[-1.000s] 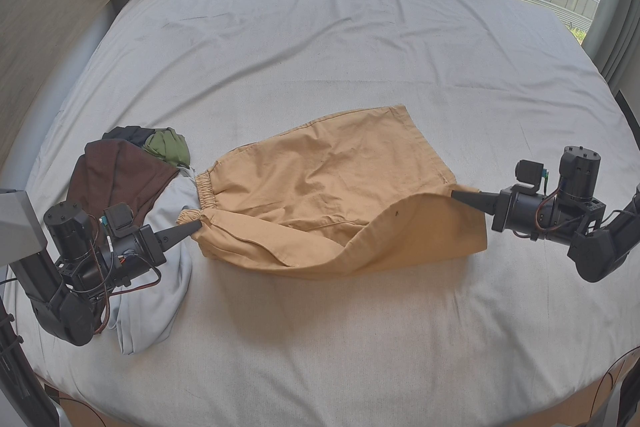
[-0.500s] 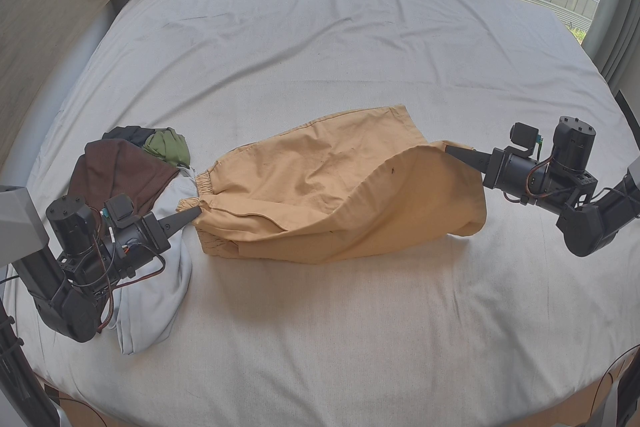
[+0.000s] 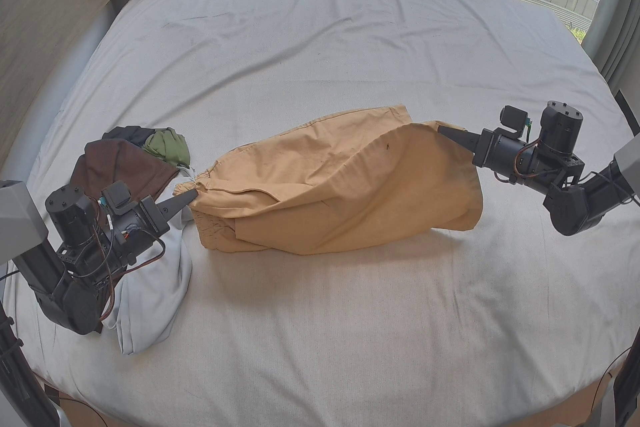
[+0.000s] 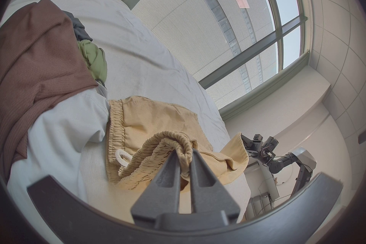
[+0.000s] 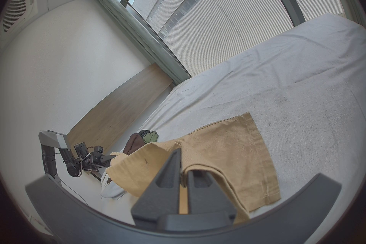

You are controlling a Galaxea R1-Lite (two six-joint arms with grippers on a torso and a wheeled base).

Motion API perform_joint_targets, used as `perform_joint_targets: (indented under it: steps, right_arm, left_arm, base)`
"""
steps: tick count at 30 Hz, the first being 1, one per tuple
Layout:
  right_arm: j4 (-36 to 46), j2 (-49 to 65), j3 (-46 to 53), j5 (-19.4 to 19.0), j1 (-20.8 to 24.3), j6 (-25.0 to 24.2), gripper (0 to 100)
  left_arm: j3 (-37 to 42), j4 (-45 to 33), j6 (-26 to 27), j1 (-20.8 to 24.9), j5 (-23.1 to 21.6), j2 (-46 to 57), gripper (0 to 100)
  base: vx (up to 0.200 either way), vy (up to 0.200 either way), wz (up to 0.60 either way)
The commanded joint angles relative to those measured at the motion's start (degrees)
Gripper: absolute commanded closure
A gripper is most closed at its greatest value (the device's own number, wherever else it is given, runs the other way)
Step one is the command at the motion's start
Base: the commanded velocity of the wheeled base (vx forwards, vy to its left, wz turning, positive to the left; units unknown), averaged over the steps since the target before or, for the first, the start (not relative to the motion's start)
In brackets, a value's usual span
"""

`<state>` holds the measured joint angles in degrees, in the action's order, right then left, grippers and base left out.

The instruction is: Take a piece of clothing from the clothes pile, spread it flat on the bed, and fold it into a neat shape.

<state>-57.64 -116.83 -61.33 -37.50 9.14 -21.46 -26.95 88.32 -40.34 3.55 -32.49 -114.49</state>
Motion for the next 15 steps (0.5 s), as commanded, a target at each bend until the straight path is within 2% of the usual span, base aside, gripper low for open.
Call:
perform_joint_targets:
  steps: [1, 14, 15]
  right_arm:
    - [1.74, -2.35, -4.67, -0.03, 0.17, 0.01, 100]
    - [6.84, -7.62, -17.07, -0.03, 0.09, 0.10, 100]
    - [7.54, -8.67, -19.09, -0.03, 0.00, 0.10, 100]
  left_arm:
    - [-1.52, -0.08, -1.06, -0.03, 0.76, -0.38, 100]
    - [-2.93, -0.25, -1.32, -0.56, 1.46, -1.52, 100]
    - [-3.72, -0.43, -1.41, -0.65, 3.13, -1.96, 100]
  base:
    - [0.000, 0.000, 0.00]
    - [0.000, 0.000, 0.00]
    - [0.000, 0.000, 0.00]
